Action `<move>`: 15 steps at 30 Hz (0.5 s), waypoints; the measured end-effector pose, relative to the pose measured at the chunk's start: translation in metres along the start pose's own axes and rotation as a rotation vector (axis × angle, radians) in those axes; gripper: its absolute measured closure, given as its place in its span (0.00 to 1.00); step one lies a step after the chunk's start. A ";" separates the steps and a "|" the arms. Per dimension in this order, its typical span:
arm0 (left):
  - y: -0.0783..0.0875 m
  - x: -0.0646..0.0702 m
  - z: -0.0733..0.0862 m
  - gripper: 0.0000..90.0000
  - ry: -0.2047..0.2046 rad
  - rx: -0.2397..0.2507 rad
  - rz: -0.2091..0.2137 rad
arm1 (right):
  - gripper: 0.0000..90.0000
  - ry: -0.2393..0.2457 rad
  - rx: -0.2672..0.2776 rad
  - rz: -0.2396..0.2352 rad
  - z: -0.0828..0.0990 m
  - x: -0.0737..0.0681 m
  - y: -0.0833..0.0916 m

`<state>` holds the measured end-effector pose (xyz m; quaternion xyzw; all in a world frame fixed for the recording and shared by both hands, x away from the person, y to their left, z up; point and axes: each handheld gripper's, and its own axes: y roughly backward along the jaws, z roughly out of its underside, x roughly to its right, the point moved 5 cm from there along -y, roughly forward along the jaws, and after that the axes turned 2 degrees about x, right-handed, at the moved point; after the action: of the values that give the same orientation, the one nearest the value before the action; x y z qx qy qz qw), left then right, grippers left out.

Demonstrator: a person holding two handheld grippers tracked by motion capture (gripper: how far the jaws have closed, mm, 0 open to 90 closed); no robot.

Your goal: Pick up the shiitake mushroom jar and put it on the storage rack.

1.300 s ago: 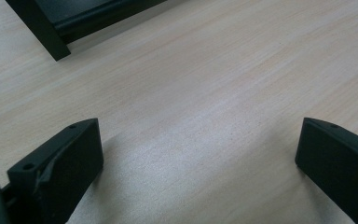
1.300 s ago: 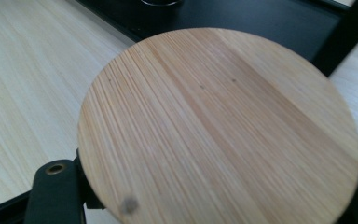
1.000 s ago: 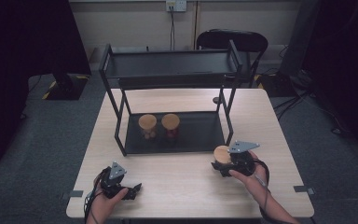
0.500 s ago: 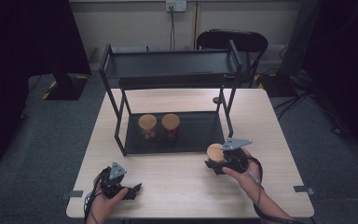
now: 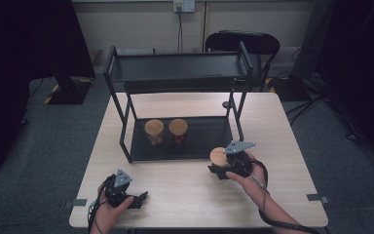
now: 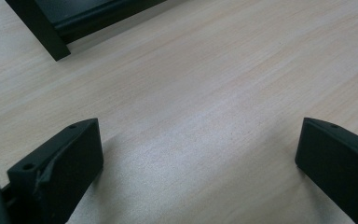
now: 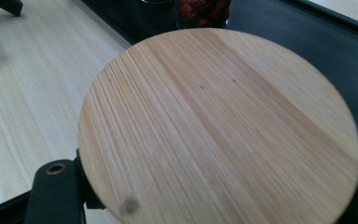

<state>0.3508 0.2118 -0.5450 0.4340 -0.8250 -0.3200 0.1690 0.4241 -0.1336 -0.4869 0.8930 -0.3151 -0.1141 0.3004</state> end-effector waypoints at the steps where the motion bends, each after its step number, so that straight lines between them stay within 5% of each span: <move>1: 0.000 0.000 0.000 0.00 0.002 0.000 0.000 | 0.29 -0.003 0.002 -0.001 -0.001 0.000 -0.001; 15: 0.000 0.000 0.000 0.00 -0.001 -0.001 0.000 | 0.29 -0.028 -0.005 0.010 -0.012 0.003 -0.011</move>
<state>0.3508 0.2119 -0.5450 0.4338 -0.8250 -0.3204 0.1688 0.4362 -0.1233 -0.4842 0.8889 -0.3235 -0.1258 0.2989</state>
